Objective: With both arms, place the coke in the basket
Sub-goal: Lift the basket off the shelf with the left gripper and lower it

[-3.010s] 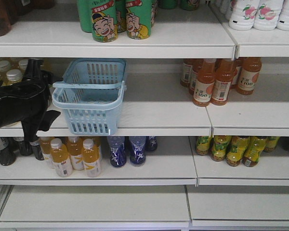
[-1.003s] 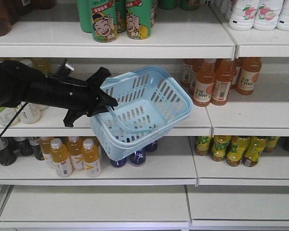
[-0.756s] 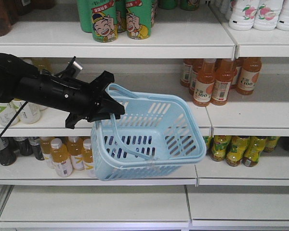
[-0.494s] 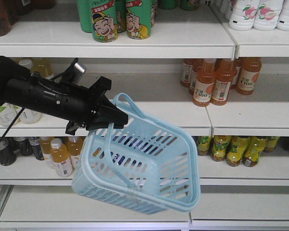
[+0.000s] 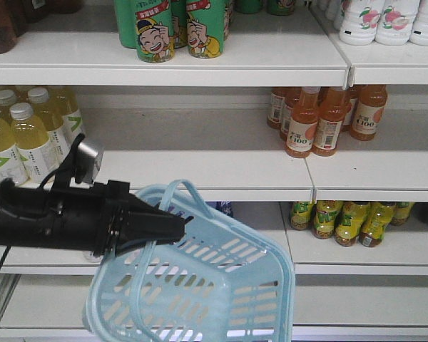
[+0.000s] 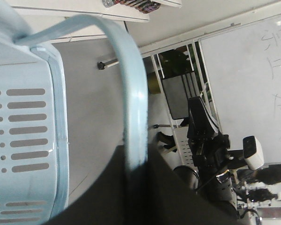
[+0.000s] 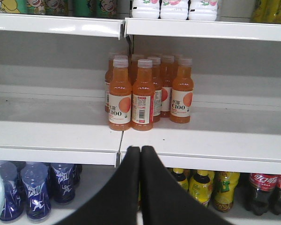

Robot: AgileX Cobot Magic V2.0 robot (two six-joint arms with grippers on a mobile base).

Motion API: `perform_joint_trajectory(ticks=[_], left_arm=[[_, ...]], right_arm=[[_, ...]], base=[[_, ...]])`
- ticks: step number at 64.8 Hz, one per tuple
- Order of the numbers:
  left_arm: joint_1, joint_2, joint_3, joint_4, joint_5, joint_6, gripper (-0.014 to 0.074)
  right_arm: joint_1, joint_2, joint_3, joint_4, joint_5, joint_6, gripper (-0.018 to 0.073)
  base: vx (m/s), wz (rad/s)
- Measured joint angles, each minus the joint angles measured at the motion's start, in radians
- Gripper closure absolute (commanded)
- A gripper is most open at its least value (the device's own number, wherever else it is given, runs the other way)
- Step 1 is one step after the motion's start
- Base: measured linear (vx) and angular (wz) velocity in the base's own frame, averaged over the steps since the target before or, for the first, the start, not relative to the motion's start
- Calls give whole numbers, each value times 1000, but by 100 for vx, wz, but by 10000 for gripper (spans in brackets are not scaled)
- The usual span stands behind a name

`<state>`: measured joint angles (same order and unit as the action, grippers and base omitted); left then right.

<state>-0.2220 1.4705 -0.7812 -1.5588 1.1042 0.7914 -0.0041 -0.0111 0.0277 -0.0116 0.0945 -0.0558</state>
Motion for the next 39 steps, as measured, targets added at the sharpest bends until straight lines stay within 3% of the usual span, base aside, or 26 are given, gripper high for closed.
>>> perform_joint_trajectory(ticks=[6, 14, 39], left_arm=[[0, -8, 94, -67, 8, 62, 604], [0, -9, 193, -88, 25, 131, 604], [0, -10, 238, -107, 26, 177, 604]], right_arm=[[0, 0, 0, 0, 0, 0, 569], [0, 0, 0, 0, 0, 0, 569], [0, 0, 0, 0, 0, 0, 569]], base=[[0, 0], [0, 0], [0, 0]])
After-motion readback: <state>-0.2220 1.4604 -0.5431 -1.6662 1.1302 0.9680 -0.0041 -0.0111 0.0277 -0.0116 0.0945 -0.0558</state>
